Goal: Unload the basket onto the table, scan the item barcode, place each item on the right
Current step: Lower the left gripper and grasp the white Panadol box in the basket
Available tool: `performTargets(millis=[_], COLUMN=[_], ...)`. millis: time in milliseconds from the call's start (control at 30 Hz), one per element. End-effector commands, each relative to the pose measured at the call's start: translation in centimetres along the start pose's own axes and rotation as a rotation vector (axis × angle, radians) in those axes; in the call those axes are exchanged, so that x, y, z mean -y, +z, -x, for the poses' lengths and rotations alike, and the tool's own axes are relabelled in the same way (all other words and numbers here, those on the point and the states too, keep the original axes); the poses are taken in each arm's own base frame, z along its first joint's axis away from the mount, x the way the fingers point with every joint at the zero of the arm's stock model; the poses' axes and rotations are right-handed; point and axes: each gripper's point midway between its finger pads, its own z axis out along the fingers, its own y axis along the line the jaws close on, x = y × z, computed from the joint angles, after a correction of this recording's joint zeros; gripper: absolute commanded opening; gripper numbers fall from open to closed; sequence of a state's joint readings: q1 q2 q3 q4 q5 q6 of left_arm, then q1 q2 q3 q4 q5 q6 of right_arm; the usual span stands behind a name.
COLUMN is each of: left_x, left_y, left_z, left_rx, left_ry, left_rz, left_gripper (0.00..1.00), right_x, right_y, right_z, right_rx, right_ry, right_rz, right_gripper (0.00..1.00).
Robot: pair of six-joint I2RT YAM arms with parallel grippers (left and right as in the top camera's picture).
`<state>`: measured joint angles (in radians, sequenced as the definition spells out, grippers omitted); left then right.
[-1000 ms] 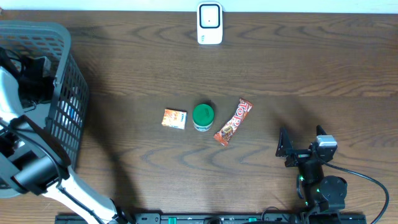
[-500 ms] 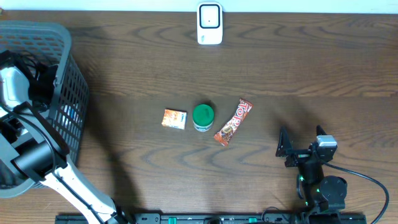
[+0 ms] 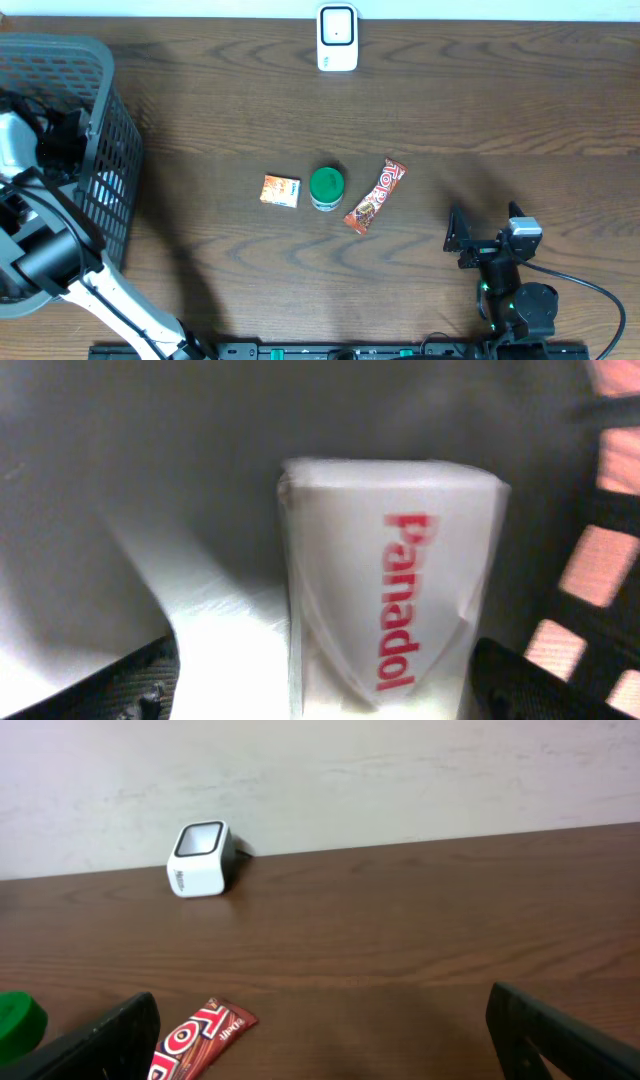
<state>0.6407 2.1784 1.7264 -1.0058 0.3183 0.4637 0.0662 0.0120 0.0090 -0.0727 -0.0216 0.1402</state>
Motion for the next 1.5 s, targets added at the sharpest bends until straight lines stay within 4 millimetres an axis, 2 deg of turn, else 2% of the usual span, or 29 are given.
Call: performTargets(millis=[0, 200, 367, 400, 500, 700, 900, 1133, 1467], left_x=[-2.2, -4.2, -5.1, -5.3, -5.5, -5.5, -5.3, -4.5, -4.2], left_y=[0.2, 0.2, 0.9, 1.0, 1.6, 2.5, 3.1, 3.6, 4.6], left_z=[-1.5, -3.6, -5.2, -5.4, -5.8, -6.0, -6.2, -6.0, -4.3], left_rx=[-0.041, -0.081, -0.101, -0.102, -0.102, -0.098, -0.096, -0.126, -0.115], left_ry=[-0.103, -0.178, -0.217, -0.223, -0.219, -0.166, -0.128, 0.023, 0.09], left_rz=[0.047, 0.071, 0.061, 0.06, 0.06, 0.059, 0.049, 0.073, 0.147], left_gripper=[0.82, 0.76, 0.76, 0.76, 0.92, 0.99, 0.99, 0.99, 0.98], right_x=[-0.1, -0.1, -0.1, -0.1, -0.1, -0.1, -0.1, -0.1, -0.1], right_y=[0.0, 0.0, 0.0, 0.0, 0.0, 0.0, 0.0, 0.0, 0.0], right_z=[-0.1, -0.1, -0.1, -0.1, -0.1, -0.1, -0.1, -0.1, -0.1], right_rx=[0.0, 0.0, 0.0, 0.0, 0.0, 0.0, 0.0, 0.0, 0.0], right_ry=[-0.015, -0.015, -0.015, -0.015, -0.015, -0.015, -0.015, -0.015, -0.015], right_rz=[0.0, 0.0, 0.0, 0.0, 0.0, 0.0, 0.0, 0.0, 0.0], right_gripper=[0.99, 0.99, 0.99, 0.99, 0.99, 0.99, 0.99, 0.99, 0.99])
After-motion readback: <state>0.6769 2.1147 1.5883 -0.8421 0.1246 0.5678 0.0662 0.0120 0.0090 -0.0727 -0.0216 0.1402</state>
